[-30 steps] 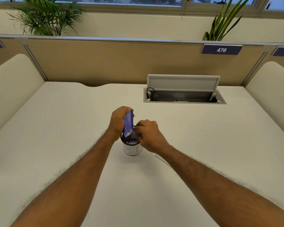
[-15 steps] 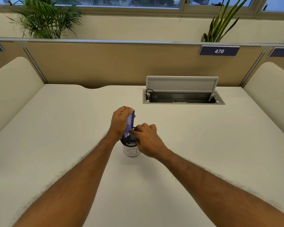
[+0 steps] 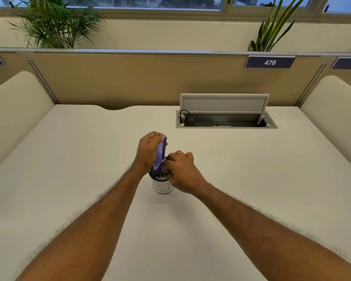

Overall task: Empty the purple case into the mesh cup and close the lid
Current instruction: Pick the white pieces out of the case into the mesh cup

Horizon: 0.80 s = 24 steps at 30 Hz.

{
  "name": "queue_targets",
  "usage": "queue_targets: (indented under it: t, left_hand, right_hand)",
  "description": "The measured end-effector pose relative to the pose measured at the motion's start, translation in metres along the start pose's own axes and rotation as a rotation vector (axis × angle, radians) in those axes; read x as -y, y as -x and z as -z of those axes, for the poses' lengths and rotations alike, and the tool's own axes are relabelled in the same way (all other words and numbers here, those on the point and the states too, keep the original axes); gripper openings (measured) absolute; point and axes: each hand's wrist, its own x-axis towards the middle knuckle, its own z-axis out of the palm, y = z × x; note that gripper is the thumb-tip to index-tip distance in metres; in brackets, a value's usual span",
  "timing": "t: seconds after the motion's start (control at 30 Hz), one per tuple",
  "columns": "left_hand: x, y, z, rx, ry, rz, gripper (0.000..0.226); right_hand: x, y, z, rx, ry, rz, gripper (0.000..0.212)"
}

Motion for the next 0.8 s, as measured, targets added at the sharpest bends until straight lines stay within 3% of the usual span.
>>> queue_targets:
  t: [0.23, 0.47, 0.67, 0.8]
  left_hand:
    - [0.002, -0.003, 0.000, -0.012, 0.006, 0.039, 0.034]
    - [-0.001, -0.003, 0.000, -0.009, 0.012, -0.003, 0.026]
    - [-0.002, 0.000, -0.003, -0.009, 0.014, 0.059, 0.033]
    - [-0.011, 0.003, -0.006, -0.006, -0.023, -0.020, 0.017]
  right_hand:
    - [0.006, 0.003, 0.002, 0.010, -0.038, 0.066, 0.030]
    - [-0.003, 0.002, 0.002, -0.028, -0.007, -0.010, 0.026]
    - [0.003, 0.002, 0.001, 0.027, -0.059, 0.066, 0.032]
    - [-0.004, 0.001, -0.001, -0.021, -0.014, -0.052, 0.027]
